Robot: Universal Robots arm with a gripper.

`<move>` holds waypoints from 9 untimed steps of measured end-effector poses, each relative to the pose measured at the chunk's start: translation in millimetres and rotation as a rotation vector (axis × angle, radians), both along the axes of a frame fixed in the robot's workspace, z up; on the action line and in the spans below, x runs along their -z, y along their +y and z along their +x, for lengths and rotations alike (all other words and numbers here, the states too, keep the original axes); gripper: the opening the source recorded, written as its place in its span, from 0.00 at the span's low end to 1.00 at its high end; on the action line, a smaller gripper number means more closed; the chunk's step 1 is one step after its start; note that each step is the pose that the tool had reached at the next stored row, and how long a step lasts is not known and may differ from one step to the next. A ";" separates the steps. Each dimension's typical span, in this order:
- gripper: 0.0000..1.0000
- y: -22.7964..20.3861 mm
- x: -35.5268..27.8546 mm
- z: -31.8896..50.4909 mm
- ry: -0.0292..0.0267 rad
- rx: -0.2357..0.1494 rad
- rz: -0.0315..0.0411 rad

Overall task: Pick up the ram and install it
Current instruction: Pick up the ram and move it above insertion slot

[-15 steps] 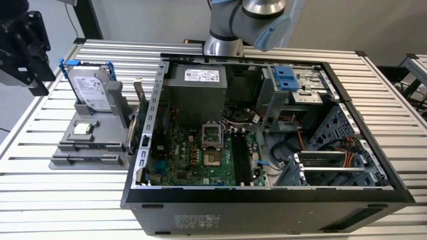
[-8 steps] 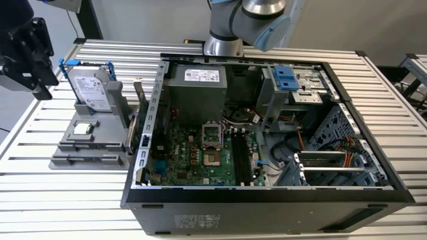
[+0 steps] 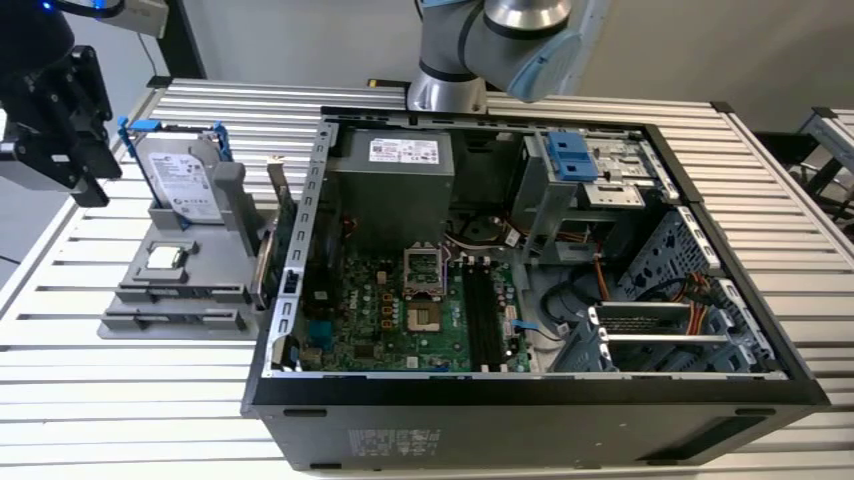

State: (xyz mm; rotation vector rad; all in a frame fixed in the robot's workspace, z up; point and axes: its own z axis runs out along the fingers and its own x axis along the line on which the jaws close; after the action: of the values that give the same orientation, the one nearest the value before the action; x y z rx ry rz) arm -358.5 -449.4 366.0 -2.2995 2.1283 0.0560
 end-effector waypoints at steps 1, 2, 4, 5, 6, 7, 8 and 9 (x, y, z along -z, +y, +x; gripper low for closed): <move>1.00 0.0 0.1 0.0 0.0000 0.000 0.0001; 1.00 0.0 0.2 0.0 -0.0002 0.000 0.0002; 1.00 -0.1 1.6 0.1 -0.0006 0.000 0.0005; 1.00 -0.1 2.6 0.1 -0.0006 0.000 0.0004; 1.00 -0.1 3.8 0.1 -0.0007 0.001 0.0002; 1.00 -0.1 5.5 0.1 -0.0013 0.002 0.0003; 1.00 0.0 7.3 0.1 -0.0017 0.003 0.0004; 1.00 0.0 9.0 0.1 -0.0021 0.004 0.0003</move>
State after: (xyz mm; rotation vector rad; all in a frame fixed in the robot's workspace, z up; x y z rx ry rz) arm -358.4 -449.4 357.1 -2.2937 2.1321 0.0538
